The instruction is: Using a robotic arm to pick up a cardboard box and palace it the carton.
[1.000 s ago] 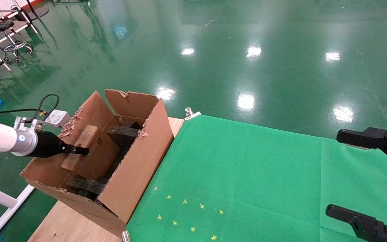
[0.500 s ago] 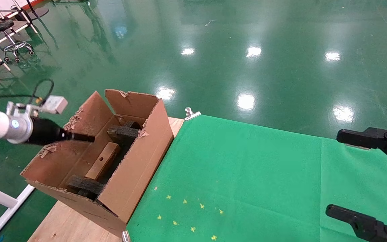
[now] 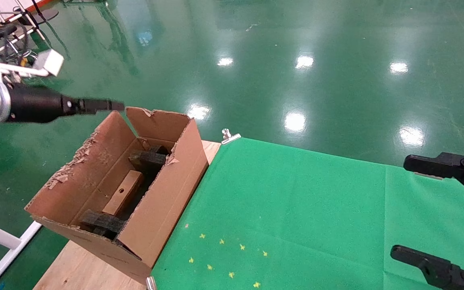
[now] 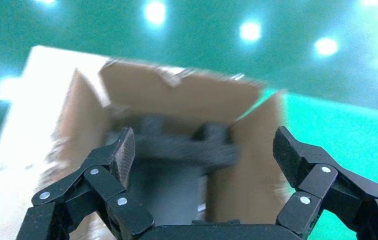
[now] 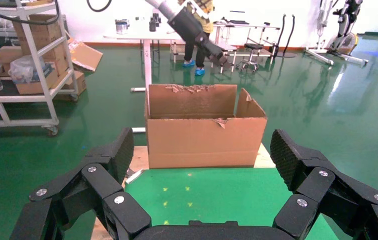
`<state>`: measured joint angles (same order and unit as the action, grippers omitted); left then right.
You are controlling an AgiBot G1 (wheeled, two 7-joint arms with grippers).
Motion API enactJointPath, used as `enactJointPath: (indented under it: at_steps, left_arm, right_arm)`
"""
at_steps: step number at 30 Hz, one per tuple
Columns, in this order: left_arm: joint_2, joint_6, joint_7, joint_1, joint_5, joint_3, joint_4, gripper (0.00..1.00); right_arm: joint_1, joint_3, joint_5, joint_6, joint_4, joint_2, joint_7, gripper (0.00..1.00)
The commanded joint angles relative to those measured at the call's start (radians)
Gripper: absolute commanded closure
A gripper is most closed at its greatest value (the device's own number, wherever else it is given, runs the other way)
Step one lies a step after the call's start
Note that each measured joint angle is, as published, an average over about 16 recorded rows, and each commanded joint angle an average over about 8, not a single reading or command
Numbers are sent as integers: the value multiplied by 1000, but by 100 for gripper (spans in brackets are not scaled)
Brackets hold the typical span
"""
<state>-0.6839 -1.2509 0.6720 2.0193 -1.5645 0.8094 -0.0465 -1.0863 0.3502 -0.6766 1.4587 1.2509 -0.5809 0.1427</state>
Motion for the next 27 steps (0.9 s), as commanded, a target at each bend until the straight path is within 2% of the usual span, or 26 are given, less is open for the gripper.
enactJointPath:
  at_steps: [1,14,18,27]
  left_arm:
    - [10,-42,10,24,19,-13,-8,0]
    - [12,-284,83,43,118,-74,-21,0]
    - [10,-309,88,43,129,-80,-23,0]
    - [13,-288,69,15,143,-88,-54,0]
  right_arm:
    - [0,0,0,0,0,0,0,0]
    - [0,0,0,0,0,0,0,0]
    - [0,0,0,0,0,0,0,0]
    - [0,0,0,0,0,0,0,0]
